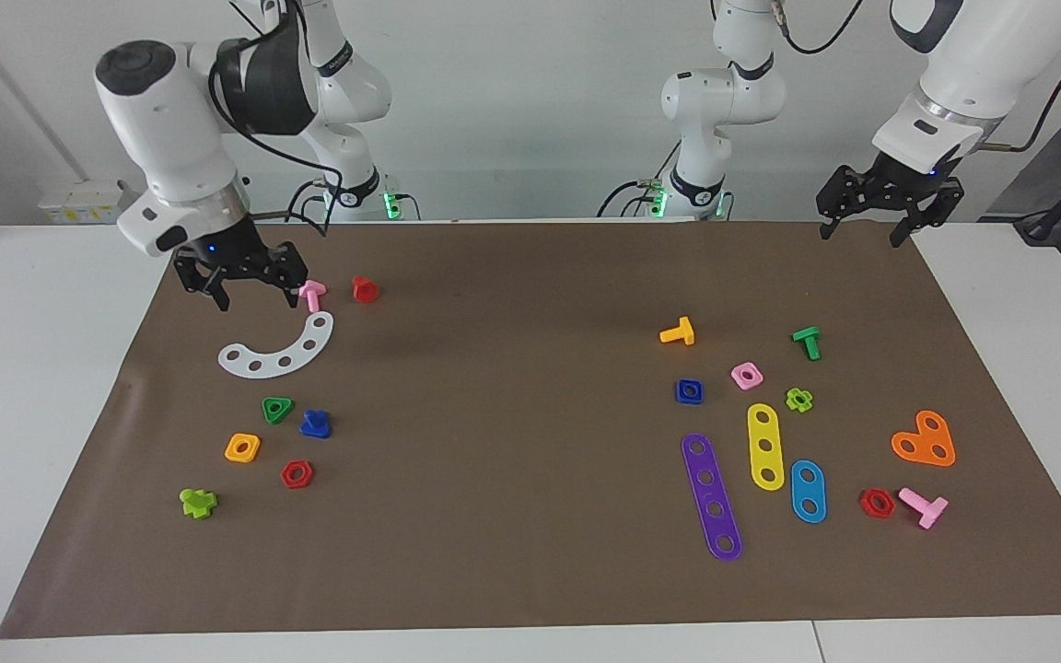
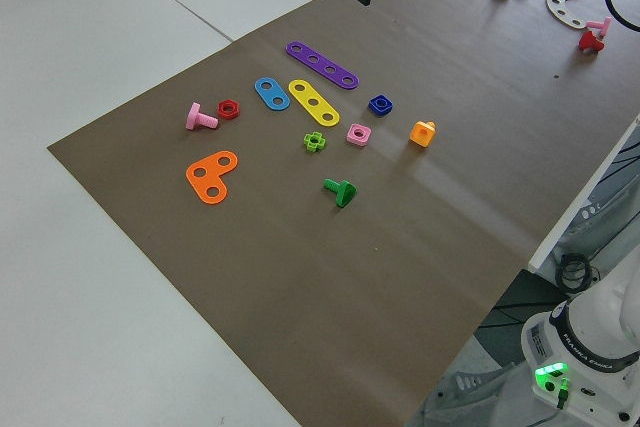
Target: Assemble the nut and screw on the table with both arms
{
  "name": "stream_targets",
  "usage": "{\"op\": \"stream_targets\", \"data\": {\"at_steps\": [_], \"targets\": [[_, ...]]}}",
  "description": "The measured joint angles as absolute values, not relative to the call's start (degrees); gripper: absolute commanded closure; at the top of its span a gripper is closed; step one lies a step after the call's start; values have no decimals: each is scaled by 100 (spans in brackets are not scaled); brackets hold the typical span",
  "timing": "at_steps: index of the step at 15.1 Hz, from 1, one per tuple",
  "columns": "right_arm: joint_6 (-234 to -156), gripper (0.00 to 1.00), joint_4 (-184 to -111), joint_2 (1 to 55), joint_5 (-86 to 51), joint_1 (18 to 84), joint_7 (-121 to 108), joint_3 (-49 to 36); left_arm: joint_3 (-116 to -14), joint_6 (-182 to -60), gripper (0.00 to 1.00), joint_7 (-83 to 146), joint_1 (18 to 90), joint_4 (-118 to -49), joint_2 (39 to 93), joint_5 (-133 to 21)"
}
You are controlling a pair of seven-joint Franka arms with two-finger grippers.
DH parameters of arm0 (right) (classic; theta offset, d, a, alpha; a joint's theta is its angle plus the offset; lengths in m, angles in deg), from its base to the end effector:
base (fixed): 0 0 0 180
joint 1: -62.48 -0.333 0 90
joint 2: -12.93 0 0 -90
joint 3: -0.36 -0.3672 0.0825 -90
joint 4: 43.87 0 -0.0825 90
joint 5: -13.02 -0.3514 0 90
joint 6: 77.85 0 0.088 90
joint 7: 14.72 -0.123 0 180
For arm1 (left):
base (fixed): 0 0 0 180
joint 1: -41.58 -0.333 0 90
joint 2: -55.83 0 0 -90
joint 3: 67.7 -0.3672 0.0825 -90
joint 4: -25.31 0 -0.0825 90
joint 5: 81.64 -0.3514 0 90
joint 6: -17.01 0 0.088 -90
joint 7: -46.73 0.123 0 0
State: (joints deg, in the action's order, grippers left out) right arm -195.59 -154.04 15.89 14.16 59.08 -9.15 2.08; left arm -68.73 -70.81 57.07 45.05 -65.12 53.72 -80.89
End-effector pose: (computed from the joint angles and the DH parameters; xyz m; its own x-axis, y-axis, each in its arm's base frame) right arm 0.5543 0.0152 0.5178 0.9877 0.1354 0.0780 0.1337 -0.9906 0.0275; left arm 0.5042 -0.0229 0.6720 0.9751 -0.2217 -0.0061 -0.2216 -0.9750 0.0151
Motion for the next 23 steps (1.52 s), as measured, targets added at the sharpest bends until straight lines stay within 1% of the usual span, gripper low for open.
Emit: {"op": "stream_targets", "data": {"at_steps": [3, 4, 6, 8, 11, 12, 14, 16, 17, 18, 20, 23], "targets": [[-20658, 0, -15459, 2431, 1401, 5827, -477, 205, -6873, -7081, 0, 5707, 4505, -6512, 5372, -8089], [-20861, 0, -15457, 2681, 1401, 5776, -397, 204, -6873, -7081, 0, 5707, 4505, -6512, 5372, -8089], [-20993, 4, -15461, 2982, 1401, 5712, -290, 203, -6873, -7081, 0, 5707, 4505, -6512, 5372, -8089], [-21150, 16, -15543, 3071, 1401, 5705, -194, 206, -6873, -7081, 0, 5707, 4505, -6512, 5372, -8089], [-21424, 48, -15801, 3085, 1401, 5714, -24, 232, -6873, -7080, 0, 5707, 4505, -6512, 5372, -8089], [-21469, 52, -15853, 3091, 1401, 5724, 60, 239, -6873, -7080, 0, 5707, 4505, -6512, 5372, -8089], [-21575, 54, -15896, 3099, 1401, 5756, 125, 240, -6873, -7080, 0, 5707, 4505, -6512, 5372, -8089], [-21686, 57, -15912, 3117, 1401, 5764, 127, 243, -6873, -7079, 0, 5707, 4505, -6512, 5372, -8089], [-21730, 61, -15915, 3134, 1401, 5764, 127, 242, -6873, -7079, 0, 5707, 4505, -6512, 5372, -8089], [-21753, 61, -15915, 3149, 1401, 5764, 127, 242, -6873, -7079, 0, 5707, 4505, -6512, 5372, -8089], [-21759, 67, -15917, 3159, 1401, 5764, 127, 242, -6873, -7079, 0, 5707, 4505, -6512, 5372, -8089], [-21759, 67, -15920, 3159, 1401, 5770, 128, 245, -6873, -7079, 0, 5707, 4505, -6512, 5371, -8089]]}}
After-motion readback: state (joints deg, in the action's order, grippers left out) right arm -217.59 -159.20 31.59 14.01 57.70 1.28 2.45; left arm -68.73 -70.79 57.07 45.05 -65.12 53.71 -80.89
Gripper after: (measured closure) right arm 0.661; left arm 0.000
